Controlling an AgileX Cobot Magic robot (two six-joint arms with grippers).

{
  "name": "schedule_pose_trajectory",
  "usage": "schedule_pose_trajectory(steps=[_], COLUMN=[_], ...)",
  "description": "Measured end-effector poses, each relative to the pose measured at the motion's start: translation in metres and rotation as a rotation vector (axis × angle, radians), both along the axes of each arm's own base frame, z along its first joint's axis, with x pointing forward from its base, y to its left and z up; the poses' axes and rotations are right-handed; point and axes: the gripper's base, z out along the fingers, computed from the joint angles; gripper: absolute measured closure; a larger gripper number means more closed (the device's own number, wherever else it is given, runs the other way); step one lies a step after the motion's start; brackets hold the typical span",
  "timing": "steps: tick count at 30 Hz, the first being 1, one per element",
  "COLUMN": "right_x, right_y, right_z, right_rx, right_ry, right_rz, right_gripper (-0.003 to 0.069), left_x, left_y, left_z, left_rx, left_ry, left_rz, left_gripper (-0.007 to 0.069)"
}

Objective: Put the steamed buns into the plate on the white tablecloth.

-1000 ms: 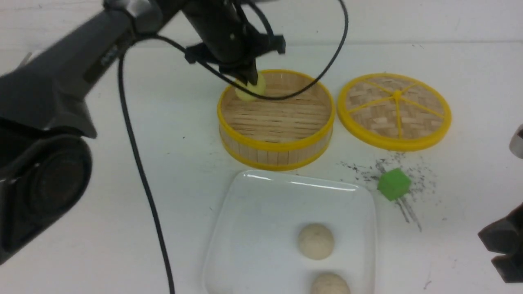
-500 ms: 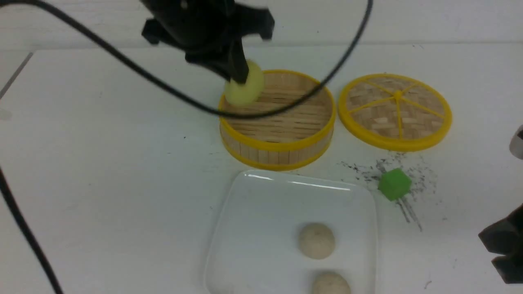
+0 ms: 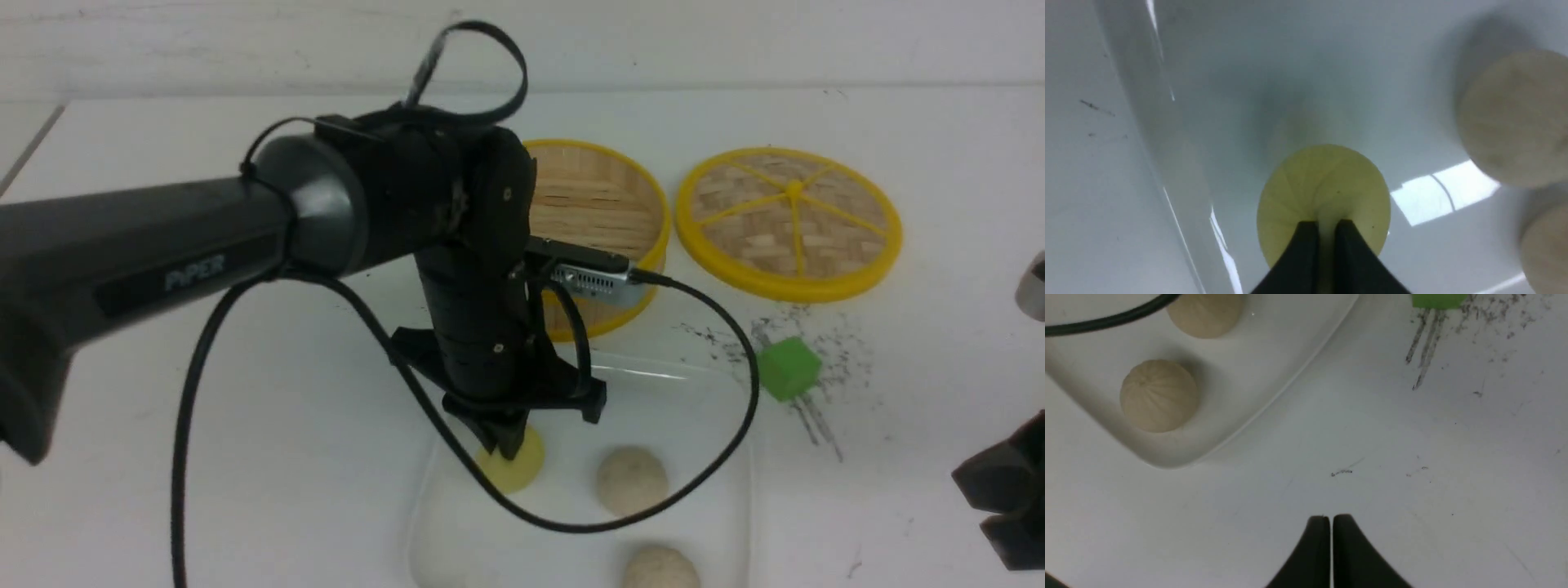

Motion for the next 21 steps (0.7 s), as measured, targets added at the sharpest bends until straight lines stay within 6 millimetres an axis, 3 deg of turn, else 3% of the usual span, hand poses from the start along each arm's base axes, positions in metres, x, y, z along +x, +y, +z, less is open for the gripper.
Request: schedule_pose_trajectory(steps=[3,11,13,16,17,21], right_x=[0.000,-0.003,-0.013,-0.024,-0.035,-0.069], right_y=[0.000,-0.001,-0.007,-0.012,-0.018,-0.037], right_z=[0.000,0.001,0.009,0.018,0.025,0.044], right_rx=[0.000,-0.006,-0.004,0.008,0.022,0.103], right_ry=[0.000,0.012,0.009,-0.015,-0.043,-0.176], right_rz=[0.000,0.002,0.007,0.009,0.011,-0.032], right_gripper=[0.0624,0.0620,0.0615,0.0615,0.0613,0.0613], left_x=[0.005,0.005,0.004,0.004,0.003,-0.001], left_y=[-0.005,-0.010,-0.010,-0.010,-0.009,-0.004], left_z=[-0.009,-0.005,0.009,0.025,0.045,0.084], left_rx=[-0.021,-0.087,-0.107,-0.130,-0.159,-0.215], left_ry=[-0.014,-0.007,-0.030,-0.057,-0.093,-0.184], left_rz=[0.027,0.057,0.054,0.051,0.048,0.039], left_gripper=[0.0496,0.0270,0.0204,0.0180,0.0171,0.0165])
